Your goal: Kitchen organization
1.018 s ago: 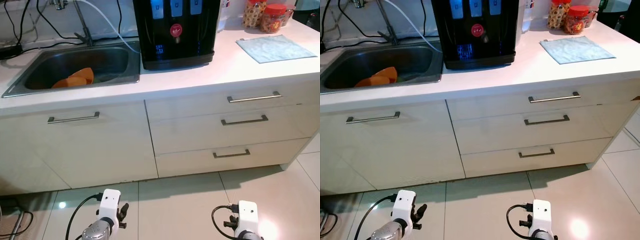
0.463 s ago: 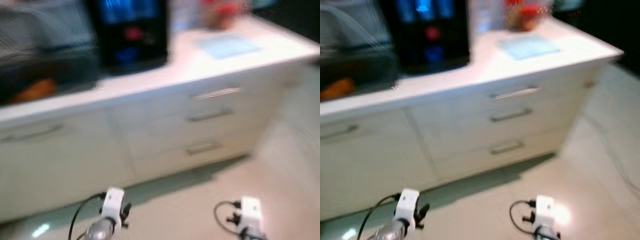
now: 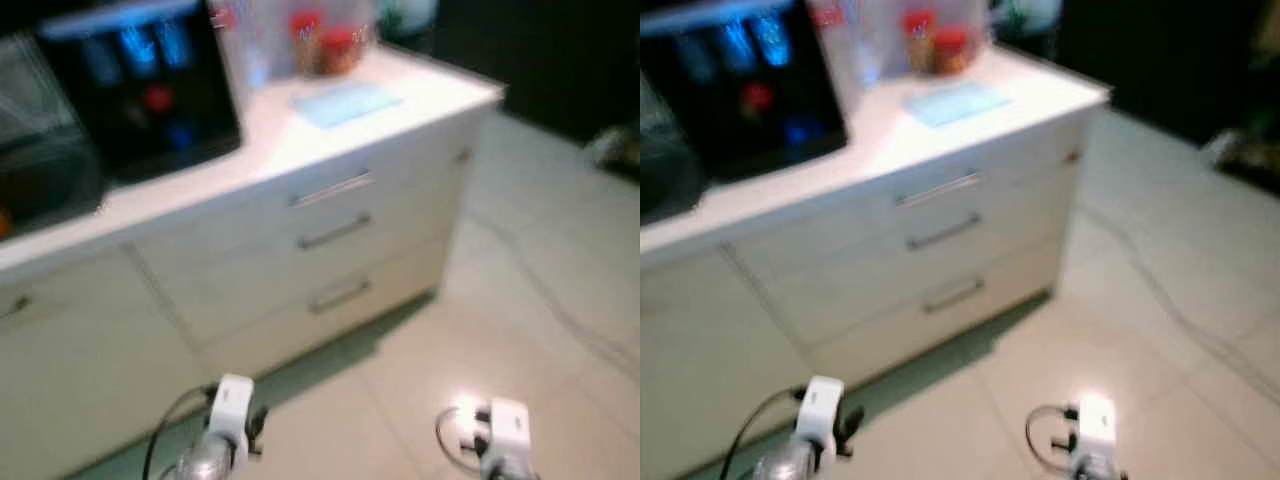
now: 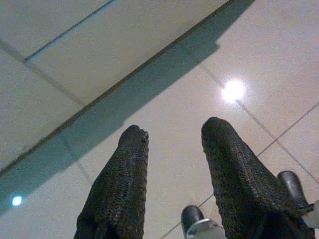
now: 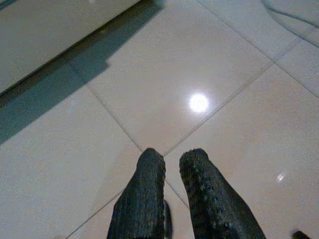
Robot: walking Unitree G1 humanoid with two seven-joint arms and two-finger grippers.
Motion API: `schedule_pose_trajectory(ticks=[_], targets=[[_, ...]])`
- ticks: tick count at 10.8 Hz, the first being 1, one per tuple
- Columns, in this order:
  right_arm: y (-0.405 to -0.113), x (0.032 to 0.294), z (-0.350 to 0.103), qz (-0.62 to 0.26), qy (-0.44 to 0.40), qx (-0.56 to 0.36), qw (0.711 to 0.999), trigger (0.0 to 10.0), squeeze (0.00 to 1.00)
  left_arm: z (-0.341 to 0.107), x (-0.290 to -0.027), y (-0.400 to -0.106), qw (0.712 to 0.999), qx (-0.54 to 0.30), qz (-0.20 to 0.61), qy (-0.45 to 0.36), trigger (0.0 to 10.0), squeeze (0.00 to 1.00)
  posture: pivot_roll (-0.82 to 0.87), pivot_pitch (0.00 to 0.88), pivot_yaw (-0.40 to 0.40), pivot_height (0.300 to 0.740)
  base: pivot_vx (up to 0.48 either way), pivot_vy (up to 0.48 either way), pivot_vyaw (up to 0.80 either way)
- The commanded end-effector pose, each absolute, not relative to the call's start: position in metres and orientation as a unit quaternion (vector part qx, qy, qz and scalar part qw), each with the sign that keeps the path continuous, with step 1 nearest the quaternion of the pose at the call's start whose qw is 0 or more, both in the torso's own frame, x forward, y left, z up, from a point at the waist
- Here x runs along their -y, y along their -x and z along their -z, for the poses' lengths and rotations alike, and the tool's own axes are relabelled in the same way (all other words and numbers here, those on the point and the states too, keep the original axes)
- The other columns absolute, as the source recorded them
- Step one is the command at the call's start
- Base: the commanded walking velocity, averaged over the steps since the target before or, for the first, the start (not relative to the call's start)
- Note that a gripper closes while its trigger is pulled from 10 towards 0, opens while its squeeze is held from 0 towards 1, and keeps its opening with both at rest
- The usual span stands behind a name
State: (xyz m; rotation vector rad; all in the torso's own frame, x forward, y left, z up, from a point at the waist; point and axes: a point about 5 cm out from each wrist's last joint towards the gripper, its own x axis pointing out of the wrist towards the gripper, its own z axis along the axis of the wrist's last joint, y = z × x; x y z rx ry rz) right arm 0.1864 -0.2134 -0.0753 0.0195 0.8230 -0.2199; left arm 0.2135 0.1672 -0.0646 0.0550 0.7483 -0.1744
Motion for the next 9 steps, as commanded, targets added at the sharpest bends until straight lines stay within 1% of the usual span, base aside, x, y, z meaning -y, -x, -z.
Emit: schedule_pose_trajectory(ticks=[1,9], targets=[[-0.1873,0.2016,0.077,0.096,-0.019,-0.401,0.911,10.0,0.0,0.0636,-0.1783,-0.2137,0.927,-0.367,0.073,-0.04,10.0,0.0,0.03,0.0,0.135,0.74,0.0,0.0,-0.74],[-0.1869,0.202,0.0771,0.095,-0.017,-0.401,0.911,10.0,0.0,0.0622,-0.1806,-0.2158,0.929,-0.363,0.062,-0.031,10.0,0.0,0.03,0.0,0.134,0.74,0.0,0.0,-0.74]])
